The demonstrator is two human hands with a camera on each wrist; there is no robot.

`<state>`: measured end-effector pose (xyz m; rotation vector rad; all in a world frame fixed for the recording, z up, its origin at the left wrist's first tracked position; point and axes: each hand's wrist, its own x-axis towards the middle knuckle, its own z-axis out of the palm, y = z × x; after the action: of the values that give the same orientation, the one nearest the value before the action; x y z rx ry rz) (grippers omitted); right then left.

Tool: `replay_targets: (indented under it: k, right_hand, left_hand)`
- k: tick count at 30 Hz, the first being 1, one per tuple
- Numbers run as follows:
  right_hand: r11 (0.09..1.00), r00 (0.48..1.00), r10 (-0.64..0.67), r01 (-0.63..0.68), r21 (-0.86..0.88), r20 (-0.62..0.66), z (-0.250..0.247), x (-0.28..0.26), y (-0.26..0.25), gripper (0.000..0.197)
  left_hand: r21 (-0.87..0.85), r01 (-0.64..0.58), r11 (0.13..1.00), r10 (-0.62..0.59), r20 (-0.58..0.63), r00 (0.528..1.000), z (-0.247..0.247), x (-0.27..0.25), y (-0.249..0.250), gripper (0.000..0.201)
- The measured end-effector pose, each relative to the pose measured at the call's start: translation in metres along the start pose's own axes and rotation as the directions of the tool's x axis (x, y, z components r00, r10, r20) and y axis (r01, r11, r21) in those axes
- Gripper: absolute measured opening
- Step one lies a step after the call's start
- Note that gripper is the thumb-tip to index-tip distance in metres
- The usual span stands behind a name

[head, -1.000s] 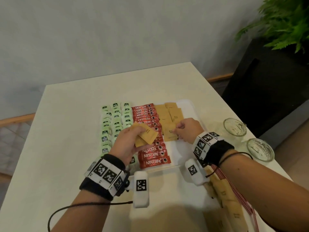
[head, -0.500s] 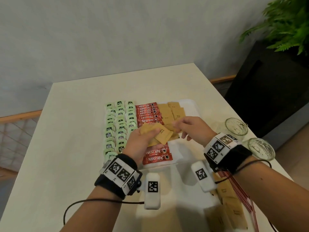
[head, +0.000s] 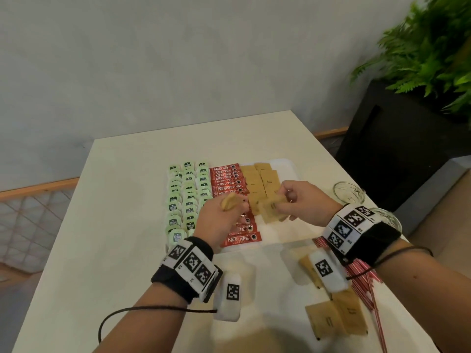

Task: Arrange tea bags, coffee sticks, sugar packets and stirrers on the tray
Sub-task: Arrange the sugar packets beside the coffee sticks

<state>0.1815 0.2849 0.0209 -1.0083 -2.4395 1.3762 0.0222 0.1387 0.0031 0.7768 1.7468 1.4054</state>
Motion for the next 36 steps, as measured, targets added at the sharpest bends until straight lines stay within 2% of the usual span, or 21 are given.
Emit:
replay_targets:
  k: [2,5,8,11,15,18,21,25,28,31,36]
  right_hand:
    - [0.998,0.998,-0.019,0.023,-0.059,0.058,-0.003,-0.004,-0.001,0.003]
    - [0.995,0.996,-0.038,0.045,-0.089,0.076,-0.008,-0.007,-0.003,0.009]
    - [0.997,0.995,-0.061,0.064,-0.043,0.075,-0.012,-0.009,-0.004,0.011]
    - [0.994,0.999,-0.031,0.029,0.103,0.016,-0.013,-0.008,0.004,0.007]
    - [0.958,0.997,0.061,-0.047,0.283,-0.040,-0.013,-0.002,0.016,0.017]
    - [0.941,0.979,0.149,-0.097,0.323,-0.142,-0.015,0.015,0.028,0.012]
    - [0.940,0.942,0.273,-0.218,0.261,-0.197,-0.015,0.034,0.042,0.011]
    - [0.930,0.925,0.367,-0.362,0.059,-0.102,-0.006,0.048,0.045,0.015]
    - [0.910,0.910,0.402,-0.409,-0.064,-0.099,-0.003,0.057,0.045,0.022]
    - [0.902,0.900,0.422,-0.429,-0.049,-0.109,-0.001,0.063,0.045,0.009]
    - [0.896,0.893,0.433,-0.441,-0.048,-0.120,0.000,0.071,0.048,0.017]
  left_hand:
    - [0.042,-0.033,0.999,0.032,0.009,0.999,0.004,0.000,0.006,0.013]
    - [0.119,-0.065,0.991,0.056,0.077,0.995,0.015,0.000,0.011,0.013]
    - [0.136,-0.070,0.988,0.051,0.137,0.989,0.033,-0.002,0.009,0.017]
    - [0.046,-0.042,0.998,0.038,0.081,0.996,0.046,-0.003,0.009,0.027]
    - [-0.145,0.067,0.987,-0.061,0.045,0.997,0.051,0.002,0.012,0.035]
    - [-0.232,0.157,0.960,-0.155,0.025,0.988,0.044,0.012,0.014,0.027]
    - [-0.352,0.223,0.909,-0.233,0.016,0.972,0.033,0.020,0.014,0.017]
    - [-0.423,0.263,0.867,-0.283,0.016,0.959,0.022,0.025,0.014,0.014]
    - [-0.428,0.247,0.869,-0.277,-0.009,0.961,0.017,0.029,0.010,0.022]
    - [-0.400,0.245,0.883,-0.280,-0.030,0.959,0.013,0.031,0.005,0.022]
    - [-0.406,0.284,0.868,-0.324,-0.030,0.946,0.009,0.033,0.002,0.022]
